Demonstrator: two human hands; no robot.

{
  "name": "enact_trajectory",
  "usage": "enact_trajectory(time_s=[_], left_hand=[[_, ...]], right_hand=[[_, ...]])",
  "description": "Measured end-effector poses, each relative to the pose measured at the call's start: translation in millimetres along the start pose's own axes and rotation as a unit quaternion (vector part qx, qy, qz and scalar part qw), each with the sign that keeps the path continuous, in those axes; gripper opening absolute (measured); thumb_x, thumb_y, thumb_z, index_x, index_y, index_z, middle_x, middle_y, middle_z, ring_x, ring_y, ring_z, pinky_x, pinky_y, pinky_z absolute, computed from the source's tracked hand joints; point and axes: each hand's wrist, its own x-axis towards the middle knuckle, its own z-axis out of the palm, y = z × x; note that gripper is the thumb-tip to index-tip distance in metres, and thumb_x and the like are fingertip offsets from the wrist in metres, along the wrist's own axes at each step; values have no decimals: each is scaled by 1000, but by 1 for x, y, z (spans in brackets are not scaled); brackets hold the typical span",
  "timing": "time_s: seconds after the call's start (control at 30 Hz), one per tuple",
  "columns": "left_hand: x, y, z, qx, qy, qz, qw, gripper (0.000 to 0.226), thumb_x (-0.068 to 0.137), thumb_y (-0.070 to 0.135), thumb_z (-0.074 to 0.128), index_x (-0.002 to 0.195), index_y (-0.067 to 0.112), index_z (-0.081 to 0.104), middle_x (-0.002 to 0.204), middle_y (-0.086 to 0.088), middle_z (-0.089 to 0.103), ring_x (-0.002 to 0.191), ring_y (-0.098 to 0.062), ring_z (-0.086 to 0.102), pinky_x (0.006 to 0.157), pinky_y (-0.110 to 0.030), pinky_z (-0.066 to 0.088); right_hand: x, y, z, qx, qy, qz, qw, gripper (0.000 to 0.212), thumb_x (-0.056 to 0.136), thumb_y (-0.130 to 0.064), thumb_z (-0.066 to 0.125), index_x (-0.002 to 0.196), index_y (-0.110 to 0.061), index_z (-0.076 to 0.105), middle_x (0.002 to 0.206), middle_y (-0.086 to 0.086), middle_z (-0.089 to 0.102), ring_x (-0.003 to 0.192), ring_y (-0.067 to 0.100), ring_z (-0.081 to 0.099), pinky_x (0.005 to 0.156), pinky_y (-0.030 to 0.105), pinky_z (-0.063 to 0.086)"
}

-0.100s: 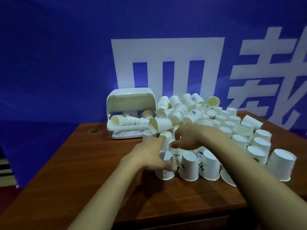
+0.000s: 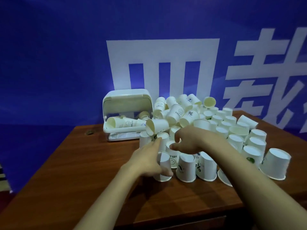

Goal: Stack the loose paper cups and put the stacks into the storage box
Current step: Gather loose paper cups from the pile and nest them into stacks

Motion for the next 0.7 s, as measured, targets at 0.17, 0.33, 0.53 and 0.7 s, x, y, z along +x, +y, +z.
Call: enact_trajectory(time_s=[0.17, 0.33, 0.53, 0.7], left_hand=[[11, -22, 29, -53, 50, -19, 997, 109, 72, 53, 86, 160, 41, 22, 152, 12, 51, 136, -25, 56, 102, -43, 49], [11, -30, 37, -96, 77, 11, 992, 64, 74, 54, 84, 133, 42, 59, 133, 15, 60, 125, -17, 58, 100, -41, 50], [12, -48, 41, -226, 145, 6, 963, 58, 72, 44, 91, 123, 36, 66, 121, 21, 66, 113, -5, 61, 96, -33, 53], [10, -64, 30, -153, 75, 15, 985, 82, 69, 62, 84, 142, 36, 55, 131, 23, 58, 125, -6, 57, 105, -36, 49]], right_hand=[[0, 13, 26, -25, -19, 33, 999, 57, 90, -53, 64, 134, -16, 55, 131, 5, 57, 119, 25, 57, 94, 39, 52], [6, 21, 52, -22, -10, 27, 999, 86, 76, -55, 78, 146, -23, 39, 147, 1, 40, 134, 27, 46, 99, 44, 49], [-2, 10, 60, -7, 136, 3, 991, 73, 85, -48, 68, 145, -22, 36, 142, 0, 45, 130, 25, 42, 95, 38, 45], [-14, -30, 99, 118, 242, -71, 960, 68, 86, -45, 65, 144, -27, 35, 134, -6, 48, 122, 22, 45, 92, 35, 46]])
